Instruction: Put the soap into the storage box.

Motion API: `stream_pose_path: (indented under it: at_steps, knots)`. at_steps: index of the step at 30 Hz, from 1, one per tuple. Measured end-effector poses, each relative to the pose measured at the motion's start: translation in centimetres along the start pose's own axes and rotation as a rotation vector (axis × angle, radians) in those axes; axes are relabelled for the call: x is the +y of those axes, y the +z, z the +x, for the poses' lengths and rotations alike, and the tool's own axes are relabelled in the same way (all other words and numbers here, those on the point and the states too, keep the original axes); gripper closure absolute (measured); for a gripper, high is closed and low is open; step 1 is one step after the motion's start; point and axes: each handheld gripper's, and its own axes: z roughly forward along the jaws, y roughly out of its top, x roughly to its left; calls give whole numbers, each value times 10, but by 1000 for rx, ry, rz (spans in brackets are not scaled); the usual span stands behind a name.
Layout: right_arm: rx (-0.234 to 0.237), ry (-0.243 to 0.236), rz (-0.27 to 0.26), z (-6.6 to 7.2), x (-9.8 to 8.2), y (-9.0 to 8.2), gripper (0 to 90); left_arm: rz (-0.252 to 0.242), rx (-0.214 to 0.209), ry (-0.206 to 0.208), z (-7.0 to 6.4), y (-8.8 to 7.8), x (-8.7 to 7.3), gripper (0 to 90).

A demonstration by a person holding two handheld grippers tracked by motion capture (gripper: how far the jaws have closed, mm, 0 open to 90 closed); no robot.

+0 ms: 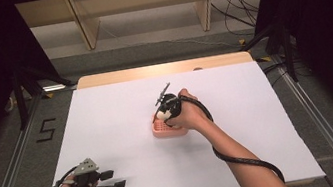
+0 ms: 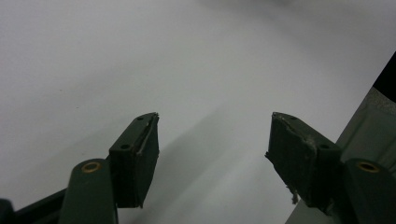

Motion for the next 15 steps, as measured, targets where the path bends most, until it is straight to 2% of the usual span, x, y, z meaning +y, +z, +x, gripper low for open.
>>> stream_pose_path:
  at_steps: [10, 15]
  knots:
    - [7, 6, 6, 1, 0, 1, 496, -1, 1, 0, 0, 0, 0, 332]
    - [19, 29, -29, 1, 0, -3, 476, 5, 4, 5, 0, 0, 0, 332]
